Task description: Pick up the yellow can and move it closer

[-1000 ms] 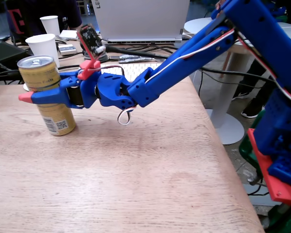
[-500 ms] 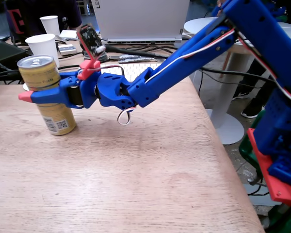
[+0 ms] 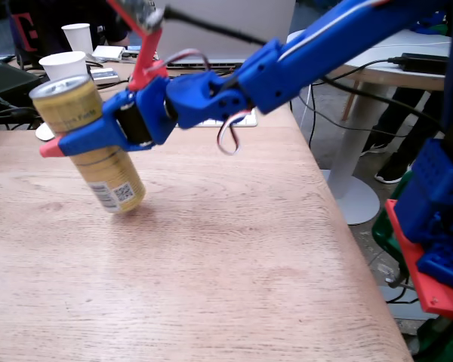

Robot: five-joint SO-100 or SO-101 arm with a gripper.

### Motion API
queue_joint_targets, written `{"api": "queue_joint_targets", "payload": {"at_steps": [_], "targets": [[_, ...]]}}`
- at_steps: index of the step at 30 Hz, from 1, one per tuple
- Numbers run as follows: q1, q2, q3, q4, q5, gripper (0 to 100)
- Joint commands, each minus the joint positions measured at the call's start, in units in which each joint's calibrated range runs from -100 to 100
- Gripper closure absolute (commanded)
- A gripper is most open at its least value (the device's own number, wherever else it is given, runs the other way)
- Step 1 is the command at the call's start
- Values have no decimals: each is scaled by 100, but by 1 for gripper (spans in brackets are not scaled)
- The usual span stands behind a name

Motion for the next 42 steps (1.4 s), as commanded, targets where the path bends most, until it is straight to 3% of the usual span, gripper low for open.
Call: {"api": "queue_joint_targets", "payload": {"at_steps": [1, 6, 18, 25, 32, 36, 42], "targets": [[-60, -1911, 140, 909, -15, 81], [-111, -3755, 1423, 1402, -15, 81], [-347, -8026, 5350, 1443, -15, 81], [-364, -9063, 6501, 1451, -20, 81], [-1346, -9964, 7369, 1451, -24, 81], [-1430, -9904, 7407, 1516, -44, 81], [-1430, -10753, 7284, 3544, -34, 81]]}}
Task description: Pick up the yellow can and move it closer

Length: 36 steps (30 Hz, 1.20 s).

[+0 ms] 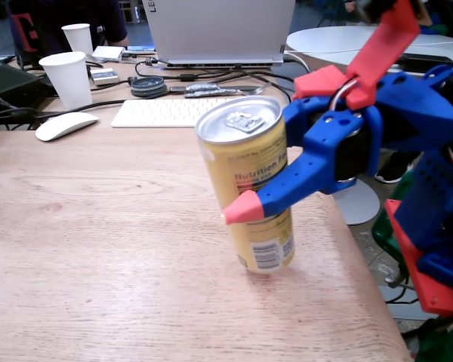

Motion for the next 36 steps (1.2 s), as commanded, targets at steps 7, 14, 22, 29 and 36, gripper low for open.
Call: {"api": "queue_joint_targets", "payload": {"at_steps": [7, 14, 22, 29, 36], "targets": [[-23, -1101, -409, 1129, -5, 81], [-23, -1109, -418, 1096, 0, 81], [-23, -1118, -399, 1096, 0, 81], [-23, -1118, -399, 1096, 0, 81], [11, -1118, -380, 1096, 0, 81]]}}
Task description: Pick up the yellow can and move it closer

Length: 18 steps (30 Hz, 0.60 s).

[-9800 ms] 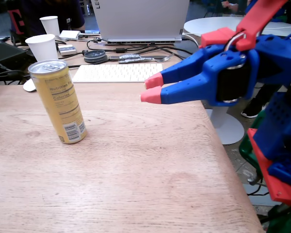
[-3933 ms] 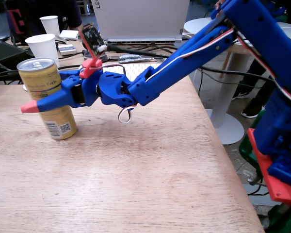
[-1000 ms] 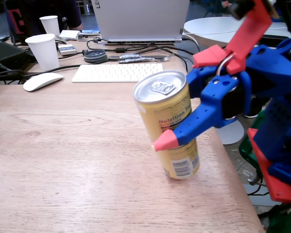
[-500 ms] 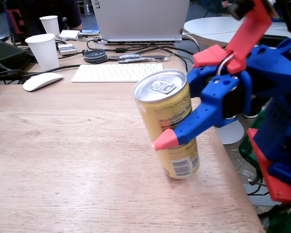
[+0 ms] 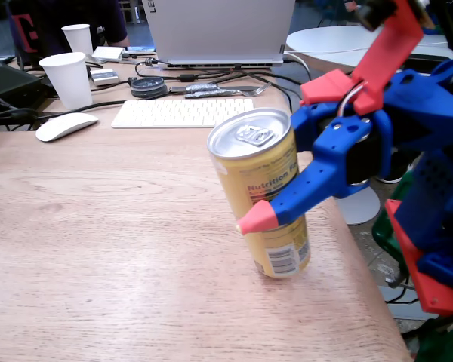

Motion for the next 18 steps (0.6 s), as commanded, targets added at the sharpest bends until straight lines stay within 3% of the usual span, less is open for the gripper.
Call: {"api": "queue_joint_targets", "payload": {"at_steps": [1, 18], "targets": [[-6, -314, -362, -113, 0, 81], [-6, -322, -296, -113, 0, 81]]}}
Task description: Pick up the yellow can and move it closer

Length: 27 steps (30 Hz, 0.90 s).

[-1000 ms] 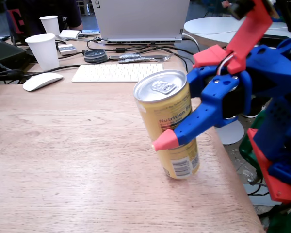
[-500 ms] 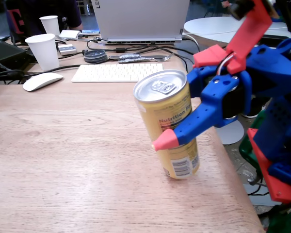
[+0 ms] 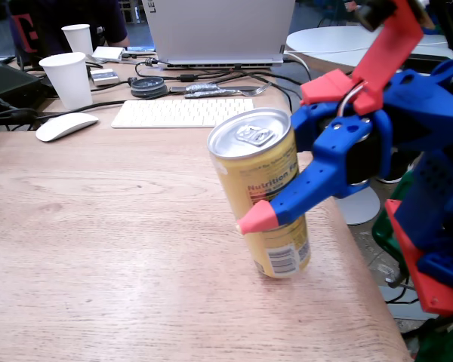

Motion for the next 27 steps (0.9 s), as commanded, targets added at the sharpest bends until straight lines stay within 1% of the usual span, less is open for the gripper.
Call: {"api": "queue_joint_targets", "payload": {"at_steps": [1, 27], "targets": [[-6, -322, -296, -113, 0, 81], [28, -322, -296, -113, 0, 81]]}}
